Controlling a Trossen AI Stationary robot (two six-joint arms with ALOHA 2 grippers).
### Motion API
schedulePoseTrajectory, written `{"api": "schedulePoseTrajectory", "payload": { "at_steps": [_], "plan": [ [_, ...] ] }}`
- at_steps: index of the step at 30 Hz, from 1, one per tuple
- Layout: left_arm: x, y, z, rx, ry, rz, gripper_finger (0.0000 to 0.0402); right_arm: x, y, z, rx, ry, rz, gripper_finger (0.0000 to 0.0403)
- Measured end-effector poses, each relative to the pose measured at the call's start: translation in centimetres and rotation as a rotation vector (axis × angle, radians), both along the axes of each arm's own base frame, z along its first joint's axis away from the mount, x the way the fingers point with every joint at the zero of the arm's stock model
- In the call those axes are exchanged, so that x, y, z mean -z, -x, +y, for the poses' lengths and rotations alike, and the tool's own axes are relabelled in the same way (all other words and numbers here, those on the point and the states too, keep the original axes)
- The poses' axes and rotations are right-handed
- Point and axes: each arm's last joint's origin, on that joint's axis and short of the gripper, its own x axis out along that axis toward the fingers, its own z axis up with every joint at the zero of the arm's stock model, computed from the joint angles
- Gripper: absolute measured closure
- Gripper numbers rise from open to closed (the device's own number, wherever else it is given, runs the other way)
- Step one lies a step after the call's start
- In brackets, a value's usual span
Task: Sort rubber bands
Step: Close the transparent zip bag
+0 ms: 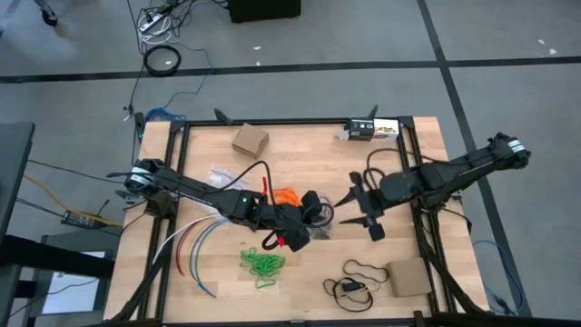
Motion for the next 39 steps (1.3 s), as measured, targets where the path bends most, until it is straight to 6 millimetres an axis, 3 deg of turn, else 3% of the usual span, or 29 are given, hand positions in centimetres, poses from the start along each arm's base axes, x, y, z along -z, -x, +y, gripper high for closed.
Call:
{"api": "schedulePoseTrajectory", "payload": {
  "at_steps": [6, 15, 19, 24, 31, 39],
  "plan": [
    [0.1, 0.0, -0.2, 0.051, 0.013, 0.012, 0.0398, 1.5, -1.5, 0.4, -0.031, 0.082, 0.047, 0.0225],
    [0.2, 0.1, -0.2, 0.069, -0.017, 0.027, 0.0398, 2.9, -2.1, -0.1, -0.053, 0.056, 0.164, 0.0251],
    [-0.1, 0.1, -0.2, 0.075, -0.026, 0.025, 0.0398, 3.9, -2.8, -0.2, -0.056, 0.073, 0.208, 0.0295],
    [0.0, 0.2, 0.0, 0.027, -0.061, 0.037, 0.0398, 4.5, -2.7, -0.5, -0.044, 0.092, 0.271, 0.0384],
    [0.3, 0.1, 1.4, -0.085, 0.050, 0.065, 0.0391, 2.9, -1.6, -0.7, 0.035, 0.155, 0.234, 0.0401],
    [0.1, -0.3, 2.6, -0.165, 0.197, 0.018, 0.0303, -1.6, -0.9, -0.6, 0.019, 0.231, 0.302, 0.0403]
  ]
}}
